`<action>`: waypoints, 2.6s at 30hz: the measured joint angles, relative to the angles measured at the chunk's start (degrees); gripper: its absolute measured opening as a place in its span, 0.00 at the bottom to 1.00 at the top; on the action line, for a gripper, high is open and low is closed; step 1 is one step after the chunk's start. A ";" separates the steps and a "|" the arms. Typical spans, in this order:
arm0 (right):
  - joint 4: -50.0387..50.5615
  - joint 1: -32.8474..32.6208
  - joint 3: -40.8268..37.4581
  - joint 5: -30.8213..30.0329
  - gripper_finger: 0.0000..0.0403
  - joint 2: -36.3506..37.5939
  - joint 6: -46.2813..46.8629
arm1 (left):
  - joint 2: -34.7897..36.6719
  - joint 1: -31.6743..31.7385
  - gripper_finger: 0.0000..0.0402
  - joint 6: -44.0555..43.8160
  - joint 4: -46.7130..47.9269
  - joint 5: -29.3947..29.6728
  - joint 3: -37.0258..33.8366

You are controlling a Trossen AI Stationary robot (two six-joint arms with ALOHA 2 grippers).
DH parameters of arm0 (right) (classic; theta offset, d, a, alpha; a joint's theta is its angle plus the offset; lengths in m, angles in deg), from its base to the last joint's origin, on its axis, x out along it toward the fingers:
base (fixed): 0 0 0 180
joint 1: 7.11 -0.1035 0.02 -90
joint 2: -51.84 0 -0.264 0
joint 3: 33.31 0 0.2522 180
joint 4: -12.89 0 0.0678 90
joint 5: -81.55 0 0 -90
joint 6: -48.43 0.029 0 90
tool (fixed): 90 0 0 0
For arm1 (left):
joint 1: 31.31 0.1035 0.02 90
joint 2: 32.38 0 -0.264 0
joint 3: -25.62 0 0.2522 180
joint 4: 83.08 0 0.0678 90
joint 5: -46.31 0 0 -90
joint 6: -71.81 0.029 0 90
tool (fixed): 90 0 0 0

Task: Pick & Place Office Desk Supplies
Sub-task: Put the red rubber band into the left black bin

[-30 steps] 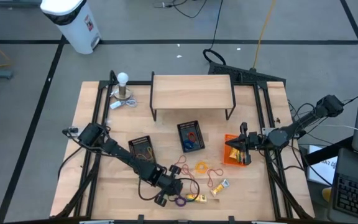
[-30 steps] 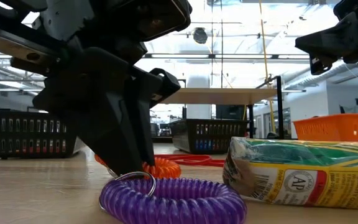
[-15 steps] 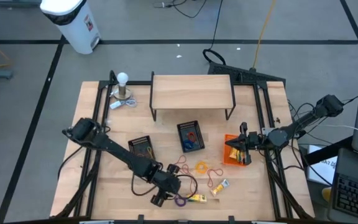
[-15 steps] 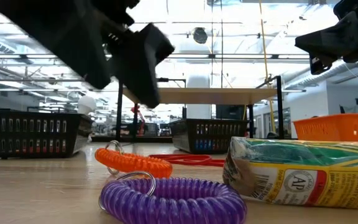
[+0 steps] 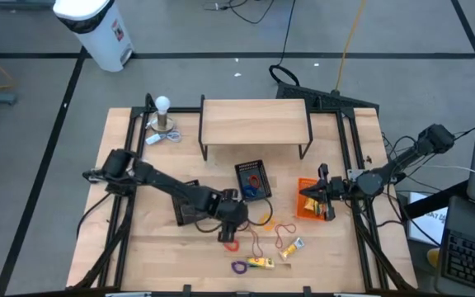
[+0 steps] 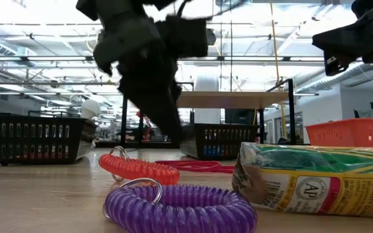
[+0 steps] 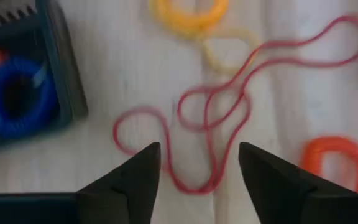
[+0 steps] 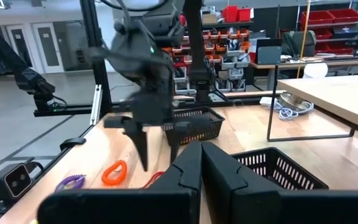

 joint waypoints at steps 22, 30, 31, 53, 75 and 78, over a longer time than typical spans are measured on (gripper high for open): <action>-0.93 -0.37 0.00 -0.08 0.00 0.06 -2.73 | -6.66 0.94 0.23 0.38 1.29 0.10 0.42; -2.07 -0.37 -0.01 -0.07 0.00 0.03 -2.20 | -2.24 -0.73 0.02 1.84 1.78 0.99 -0.17; -2.04 -0.37 -0.02 -0.07 0.00 0.02 -1.98 | -0.75 -1.10 0.01 2.34 2.42 1.41 -0.38; -9.33 -0.37 -0.02 -0.07 0.00 0.02 -5.61 | 49.18 -6.41 0.00 19.80 14.16 6.49 0.04; -3.44 -0.26 -0.01 1.66 0.00 8.89 -7.15 | 91.05 -6.38 0.00 5.91 -10.47 25.85 -44.14; -1.72 -0.25 -0.02 1.45 0.00 9.16 -5.32 | 94.33 -6.38 0.00 5.96 -11.94 28.52 -46.98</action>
